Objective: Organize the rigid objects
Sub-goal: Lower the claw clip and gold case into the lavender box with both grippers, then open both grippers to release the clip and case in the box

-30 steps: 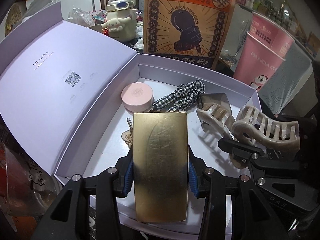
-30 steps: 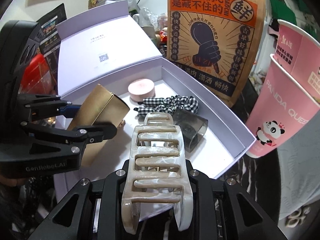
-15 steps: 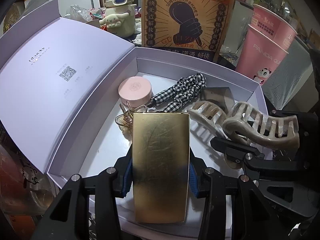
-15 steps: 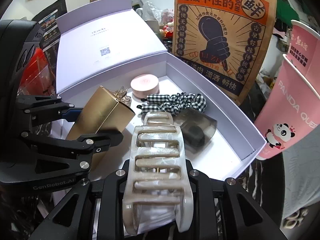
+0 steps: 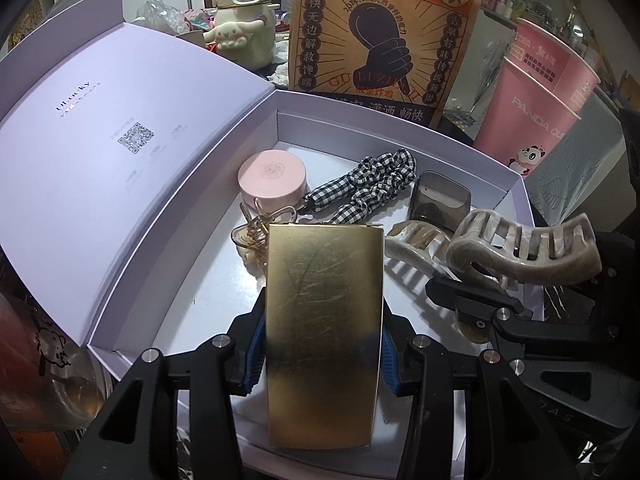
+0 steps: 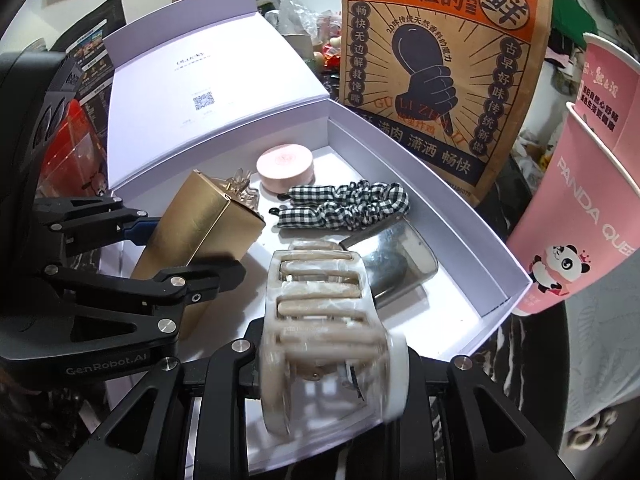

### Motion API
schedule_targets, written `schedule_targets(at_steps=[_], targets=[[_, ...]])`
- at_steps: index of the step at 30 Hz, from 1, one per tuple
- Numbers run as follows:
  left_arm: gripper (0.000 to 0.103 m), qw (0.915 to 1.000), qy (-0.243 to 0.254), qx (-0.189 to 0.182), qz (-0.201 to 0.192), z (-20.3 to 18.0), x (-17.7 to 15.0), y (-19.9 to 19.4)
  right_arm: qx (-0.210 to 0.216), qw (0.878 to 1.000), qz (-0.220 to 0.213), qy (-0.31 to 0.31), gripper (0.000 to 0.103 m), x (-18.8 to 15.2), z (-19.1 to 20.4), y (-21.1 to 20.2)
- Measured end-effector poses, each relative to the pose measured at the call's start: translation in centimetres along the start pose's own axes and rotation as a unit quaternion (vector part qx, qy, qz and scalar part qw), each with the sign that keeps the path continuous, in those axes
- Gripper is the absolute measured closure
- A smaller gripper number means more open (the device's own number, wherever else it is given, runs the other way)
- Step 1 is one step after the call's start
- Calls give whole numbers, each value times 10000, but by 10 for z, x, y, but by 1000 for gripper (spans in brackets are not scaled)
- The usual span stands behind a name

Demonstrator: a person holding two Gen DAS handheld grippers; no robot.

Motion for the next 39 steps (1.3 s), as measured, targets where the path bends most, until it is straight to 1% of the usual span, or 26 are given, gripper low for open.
schedule_targets(at_steps=[4,6,8,11,16,21,24,30,31,32,33,34,35,37,38,39], targets=[[57,10000,-53,-38,18,1,-1,-2,51,9999,17,125,75,0,-1,-2],[57,10000,-64,-51,-5,0,-1,-4,15,9999,-6,144,70,1,-1,-4],[57,9999,-69,-65,-53,0,0,-8,27,9998,-58,168,60,2,0,-7],[57,9998,-76,-132,-88,-1,1,-12,29,9994,-201,270,60,4,-2,-15],[57,9997,-178,-186,-19,0,1,-15,41,9988,-250,425,60,4,-7,-25],[57,9996,-267,-108,22,7,3,-15,-1,9986,-284,441,60,1,-8,-34],[53,9996,-221,-115,110,10,3,-13,-18,9985,-311,455,60,-1,-8,-39],[51,9997,-243,-7,18,13,2,-27,-78,9979,-431,479,60,1,-8,-53],[47,9997,-235,16,-9,13,2,-30,-82,9979,-439,472,60,0,-8,-55],[39,9997,-226,33,-29,14,4,-31,-92,9979,-445,465,60,0,-7,-56],[34,9997,-221,47,-61,21,8,-32,-105,9979,-450,459,60,-1,-7,-58],[24,9997,-218,54,-95,18,9,-33,-112,9979,-451,453,60,-1,-6,-59],[21,9996,-215,62,-144,16,12,-35,-119,9979,-451,448,60,-2,-5,-60],[21,9996,-198,79,-190,21,9,-43,-130,9980,-452,431,60,-2,-4,-62],[21,9996,-192,86,-203,8,4,-48,-143,9980,-456,416,60,-2,-4,-63],[21,9995,-188,90,-217,12,4,-49,-152,9980,-464,408,60,-2,-3,-64]])
Point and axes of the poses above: each gripper's, at about its wrist camera, not at the fingertips, and y roughly the way its jaws point, z to its left, x to its top, the point moved 8 cm from there along y, roughly the way its jaws point, and after that the axes turned 5 degrees about x, right-handed, at the moved point
